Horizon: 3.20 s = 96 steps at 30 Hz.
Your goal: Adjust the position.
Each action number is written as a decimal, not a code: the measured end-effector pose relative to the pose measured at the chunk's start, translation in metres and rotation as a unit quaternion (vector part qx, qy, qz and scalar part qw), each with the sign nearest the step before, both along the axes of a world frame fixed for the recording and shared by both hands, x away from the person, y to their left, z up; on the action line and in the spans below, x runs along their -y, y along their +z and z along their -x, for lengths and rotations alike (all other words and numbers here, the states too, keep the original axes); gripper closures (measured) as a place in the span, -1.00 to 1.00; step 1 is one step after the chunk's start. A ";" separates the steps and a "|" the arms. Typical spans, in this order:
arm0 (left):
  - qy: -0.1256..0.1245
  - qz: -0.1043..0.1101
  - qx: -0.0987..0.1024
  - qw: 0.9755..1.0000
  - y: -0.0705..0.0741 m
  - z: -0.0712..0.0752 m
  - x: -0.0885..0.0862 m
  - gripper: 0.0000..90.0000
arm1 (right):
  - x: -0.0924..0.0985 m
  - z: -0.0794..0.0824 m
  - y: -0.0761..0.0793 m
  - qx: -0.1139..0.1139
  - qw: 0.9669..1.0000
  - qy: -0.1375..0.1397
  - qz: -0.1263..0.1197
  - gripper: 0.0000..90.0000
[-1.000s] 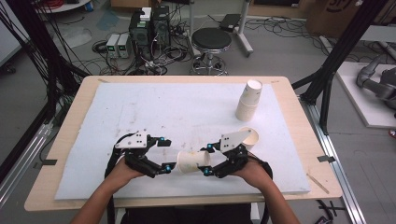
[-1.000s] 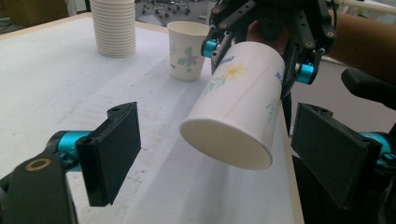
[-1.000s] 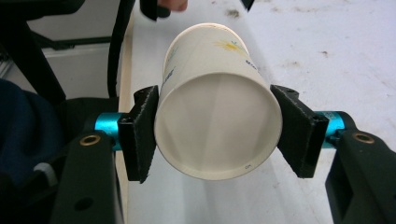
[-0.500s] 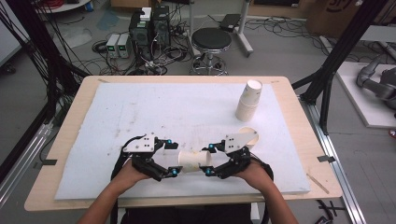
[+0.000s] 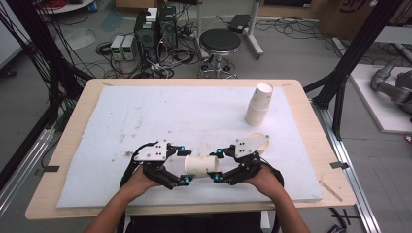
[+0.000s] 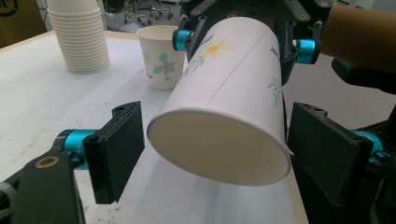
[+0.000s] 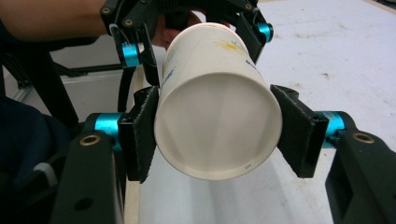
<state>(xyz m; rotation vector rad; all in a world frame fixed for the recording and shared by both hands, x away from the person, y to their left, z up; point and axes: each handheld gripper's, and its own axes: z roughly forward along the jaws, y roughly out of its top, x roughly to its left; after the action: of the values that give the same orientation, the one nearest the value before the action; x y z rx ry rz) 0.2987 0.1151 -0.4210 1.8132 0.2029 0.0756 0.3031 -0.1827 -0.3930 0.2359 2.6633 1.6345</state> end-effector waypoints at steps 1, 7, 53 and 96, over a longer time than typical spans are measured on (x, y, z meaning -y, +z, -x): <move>-0.001 0.003 -0.001 1.000 0.000 0.000 0.000 -0.58 | 0.000 0.000 0.000 0.000 1.000 0.001 -0.004 -0.17; -0.010 0.012 -0.001 1.000 0.001 0.001 0.000 -0.55 | 0.002 -0.001 0.000 -0.014 0.999 0.010 -0.028 -0.17; 0.004 -0.192 -0.025 0.981 0.054 -0.007 -0.002 -0.30 | -0.038 0.001 0.015 0.060 0.994 -0.007 0.095 -0.55; 0.000 -0.329 -0.014 0.944 0.071 -0.013 0.030 -0.31 | -0.078 -0.006 0.007 0.102 0.969 0.015 0.225 -0.22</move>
<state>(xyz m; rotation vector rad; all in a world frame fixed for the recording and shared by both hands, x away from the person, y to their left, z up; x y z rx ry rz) 0.3121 0.0854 -0.3502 2.4828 0.2121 0.1281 0.3088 -0.1046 -0.3856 0.0171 2.7840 0.9516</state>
